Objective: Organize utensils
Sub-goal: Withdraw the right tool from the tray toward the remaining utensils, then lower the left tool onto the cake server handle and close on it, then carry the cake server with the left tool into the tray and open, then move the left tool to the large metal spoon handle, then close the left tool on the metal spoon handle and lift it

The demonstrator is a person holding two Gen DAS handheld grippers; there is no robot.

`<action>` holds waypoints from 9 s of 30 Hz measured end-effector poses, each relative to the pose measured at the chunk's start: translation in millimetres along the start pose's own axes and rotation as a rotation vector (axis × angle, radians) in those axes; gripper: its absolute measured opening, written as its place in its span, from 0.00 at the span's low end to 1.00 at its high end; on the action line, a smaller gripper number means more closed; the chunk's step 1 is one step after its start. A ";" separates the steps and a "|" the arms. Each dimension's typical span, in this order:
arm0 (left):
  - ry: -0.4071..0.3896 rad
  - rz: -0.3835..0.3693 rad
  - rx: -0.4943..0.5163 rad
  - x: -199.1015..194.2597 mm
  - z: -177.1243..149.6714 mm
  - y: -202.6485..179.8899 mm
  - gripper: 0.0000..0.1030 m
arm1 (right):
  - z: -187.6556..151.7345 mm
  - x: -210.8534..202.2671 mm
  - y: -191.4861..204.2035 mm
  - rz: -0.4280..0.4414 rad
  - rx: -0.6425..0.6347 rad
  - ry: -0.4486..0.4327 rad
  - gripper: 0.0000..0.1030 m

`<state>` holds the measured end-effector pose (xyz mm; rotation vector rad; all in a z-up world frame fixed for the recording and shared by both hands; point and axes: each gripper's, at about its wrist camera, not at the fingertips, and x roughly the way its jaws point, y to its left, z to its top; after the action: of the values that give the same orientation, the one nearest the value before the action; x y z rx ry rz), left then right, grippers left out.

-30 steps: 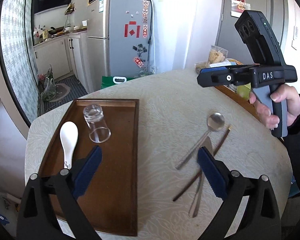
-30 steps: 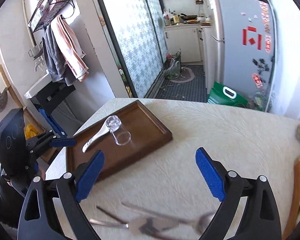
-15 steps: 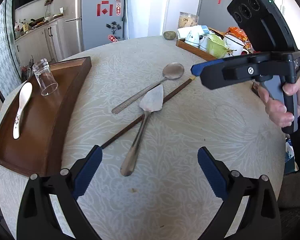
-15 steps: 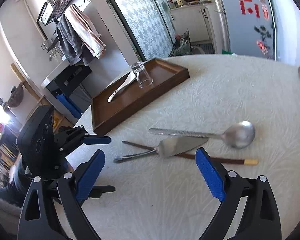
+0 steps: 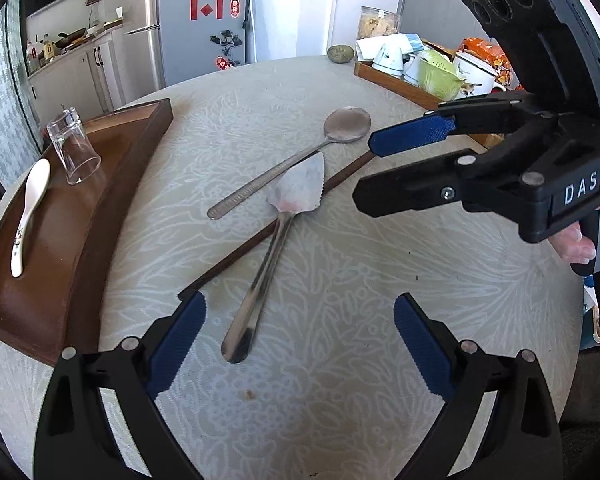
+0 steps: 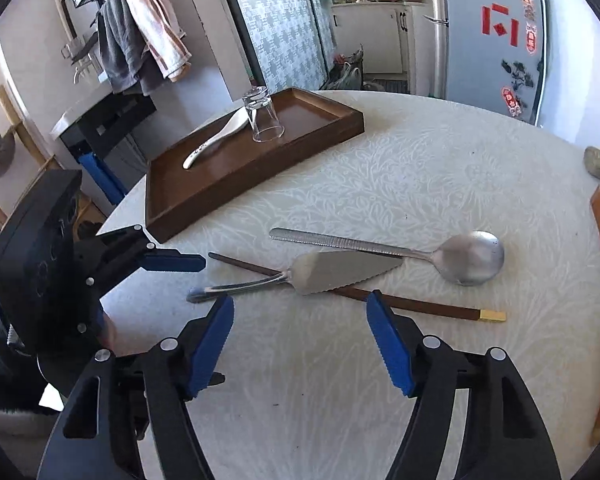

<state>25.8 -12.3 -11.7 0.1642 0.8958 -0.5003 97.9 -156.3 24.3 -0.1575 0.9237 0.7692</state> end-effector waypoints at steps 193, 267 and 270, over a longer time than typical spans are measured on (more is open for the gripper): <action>-0.102 0.175 0.029 -47.3 48.8 47.2 0.83 | 51.8 -0.2 -83.1 0.157 0.536 -0.167 0.82; 0.020 0.008 0.170 74.4 100.0 47.9 0.59 | -1.6 7.4 -166.4 0.236 0.630 -0.090 0.02; 0.022 0.009 0.171 75.8 100.3 47.3 0.59 | -0.6 2.7 -167.5 0.256 0.636 -0.104 0.02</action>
<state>158.7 -31.5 -11.8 0.3299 0.8730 -0.5678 208.8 -277.0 -10.4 0.5623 1.0578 0.6747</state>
